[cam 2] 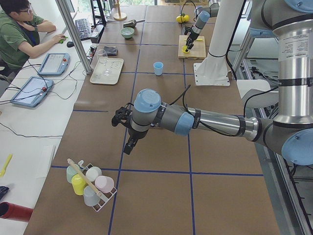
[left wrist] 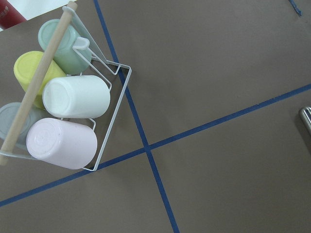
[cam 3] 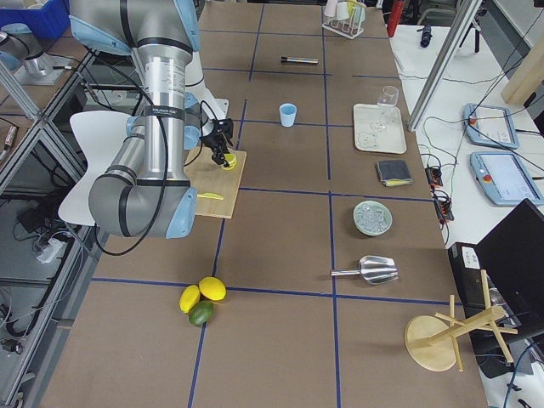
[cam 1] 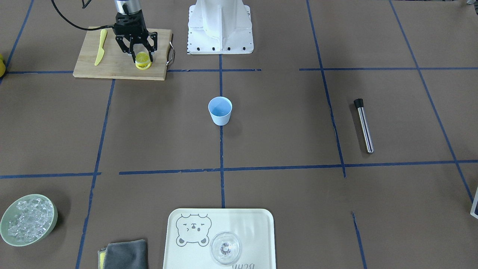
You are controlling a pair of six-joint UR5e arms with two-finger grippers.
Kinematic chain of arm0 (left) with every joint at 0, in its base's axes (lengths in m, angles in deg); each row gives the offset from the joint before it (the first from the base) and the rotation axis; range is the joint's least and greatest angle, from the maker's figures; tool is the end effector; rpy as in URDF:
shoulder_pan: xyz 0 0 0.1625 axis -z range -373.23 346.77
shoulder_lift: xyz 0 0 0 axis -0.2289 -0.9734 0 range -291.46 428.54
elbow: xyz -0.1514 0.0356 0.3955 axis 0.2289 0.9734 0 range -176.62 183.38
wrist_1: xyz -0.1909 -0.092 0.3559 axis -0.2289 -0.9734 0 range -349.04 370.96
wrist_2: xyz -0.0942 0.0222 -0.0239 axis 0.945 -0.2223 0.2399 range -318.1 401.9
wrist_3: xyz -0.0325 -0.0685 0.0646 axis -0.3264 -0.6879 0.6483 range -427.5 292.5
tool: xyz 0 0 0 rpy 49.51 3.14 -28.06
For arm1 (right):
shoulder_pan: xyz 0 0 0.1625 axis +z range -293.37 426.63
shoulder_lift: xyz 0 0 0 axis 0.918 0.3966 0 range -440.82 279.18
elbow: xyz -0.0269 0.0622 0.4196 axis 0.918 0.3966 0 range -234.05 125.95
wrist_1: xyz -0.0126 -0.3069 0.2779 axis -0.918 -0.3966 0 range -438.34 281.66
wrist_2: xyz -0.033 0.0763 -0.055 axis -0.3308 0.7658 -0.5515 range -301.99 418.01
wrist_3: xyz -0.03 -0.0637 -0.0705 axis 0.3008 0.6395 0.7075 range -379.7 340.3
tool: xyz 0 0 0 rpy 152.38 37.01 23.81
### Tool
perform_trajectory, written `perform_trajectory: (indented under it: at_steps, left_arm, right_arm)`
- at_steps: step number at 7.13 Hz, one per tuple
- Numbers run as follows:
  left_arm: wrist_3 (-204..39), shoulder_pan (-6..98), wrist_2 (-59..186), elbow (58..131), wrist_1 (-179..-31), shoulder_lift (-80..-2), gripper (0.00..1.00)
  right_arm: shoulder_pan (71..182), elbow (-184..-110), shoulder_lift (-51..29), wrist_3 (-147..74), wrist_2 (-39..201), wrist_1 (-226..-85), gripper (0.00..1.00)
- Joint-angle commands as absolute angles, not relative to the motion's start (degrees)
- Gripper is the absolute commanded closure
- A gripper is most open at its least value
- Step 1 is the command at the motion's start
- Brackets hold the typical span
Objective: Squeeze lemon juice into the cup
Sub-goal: 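Close the right gripper on the lemon slice, then carry the lemon slice with the right gripper over the blue cup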
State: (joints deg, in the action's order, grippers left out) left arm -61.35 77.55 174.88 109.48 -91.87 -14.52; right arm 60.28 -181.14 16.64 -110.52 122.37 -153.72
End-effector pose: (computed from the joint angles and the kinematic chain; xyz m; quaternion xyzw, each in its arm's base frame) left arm -0.0715 -0.4546 0.5522 0.1989 0.3482 0.1127 0.9091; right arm -0.4367 -0.1289 0.3849 0.1822 -0.3793 0.0398 0.9063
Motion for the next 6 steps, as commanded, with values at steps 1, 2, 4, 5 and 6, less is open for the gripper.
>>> perform_trajectory:
  at_steps: [1,2,4,5,6]
  left_arm:
    - [-61.35,77.56,174.88,109.55,-91.87,-14.52,0.0]
    - [-61.35,77.56,174.88,109.55,-91.87,-14.52,0.0]
    - [-61.44,77.56,174.79,109.55,-91.87,-14.69,0.0]
    - [-61.44,77.56,174.79,109.55,-91.78,-14.69,0.0]
    - [-61.44,77.56,174.79,109.55,-91.78,-14.69,0.0]
  right_arm:
    - [61.71,-186.99,16.48,-110.06,122.87,-158.54,0.87]
    - [62.58,-191.04,14.13,-109.88,123.83,-164.33,0.87]
    - [68.71,-190.82,-0.32,-109.53,131.62,-179.25,0.87]
    - [70.83,-190.03,-9.1,-107.27,133.32,-186.9,0.87]
    - [73.99,-187.67,-15.63,-104.29,133.68,-189.76,0.87]
